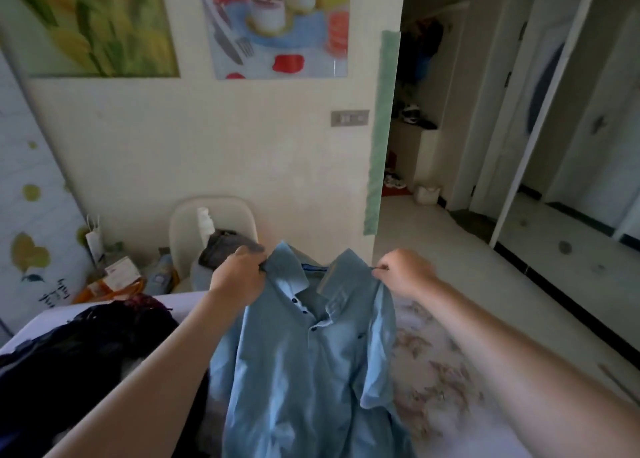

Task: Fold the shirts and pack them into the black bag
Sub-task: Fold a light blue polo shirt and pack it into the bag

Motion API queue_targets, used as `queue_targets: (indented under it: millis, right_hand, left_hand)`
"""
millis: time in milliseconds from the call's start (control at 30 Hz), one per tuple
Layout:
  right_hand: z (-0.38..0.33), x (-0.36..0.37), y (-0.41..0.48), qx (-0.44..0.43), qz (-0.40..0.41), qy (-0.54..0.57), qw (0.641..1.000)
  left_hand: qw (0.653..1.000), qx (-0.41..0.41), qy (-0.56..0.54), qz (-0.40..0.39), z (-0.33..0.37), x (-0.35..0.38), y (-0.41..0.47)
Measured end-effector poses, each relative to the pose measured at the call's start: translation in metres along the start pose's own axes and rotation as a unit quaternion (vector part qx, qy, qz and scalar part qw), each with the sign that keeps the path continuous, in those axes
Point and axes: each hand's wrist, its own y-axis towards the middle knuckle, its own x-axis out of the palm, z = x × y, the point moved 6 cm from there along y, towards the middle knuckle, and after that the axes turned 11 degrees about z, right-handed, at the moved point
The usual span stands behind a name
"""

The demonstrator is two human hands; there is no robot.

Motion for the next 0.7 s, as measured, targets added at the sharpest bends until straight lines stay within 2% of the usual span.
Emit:
queue_targets:
  millis: [67,167,233,300,367,400,500,700]
  right_hand:
    - [0.017,0.039,0.007,0.044,-0.053,0.020,0.997]
    - [0.032,0.085,0.022,0.117,-0.090,0.113,0.983]
    - [0.037,0.109,0.043,0.138,-0.054,0.153,0.977]
    - [0.038,0.132,0.062,0.121,-0.035,0.177,0.976]
    - [0.038,0.159,0.067,0.100,-0.090,0.213,0.968]
    - [0.041,0.174,0.065,0.105,-0.126,0.223,0.961]
    - [0.063,0.213,0.050,0.115,-0.161,0.194,0.961]
    - [0.125,0.287,0.000,0.189,-0.202,0.069,0.959]
  left_hand:
    - [0.997,-0.024,0.068,-0.036,-0.003,0.031,0.003]
    - [0.990,-0.100,0.065,-0.073,-0.012,0.073,0.011]
    - [0.985,-0.157,0.003,-0.074,-0.018,0.097,0.018]
    - [0.975,-0.189,-0.094,-0.064,-0.020,0.125,0.026]
    - [0.943,-0.224,-0.227,-0.097,-0.017,0.156,0.027]
    - [0.935,-0.227,-0.250,-0.104,-0.021,0.173,0.027]
    - [0.955,-0.200,-0.178,-0.128,-0.024,0.211,0.007]
    - [0.939,-0.103,-0.151,-0.292,0.010,0.297,-0.058]
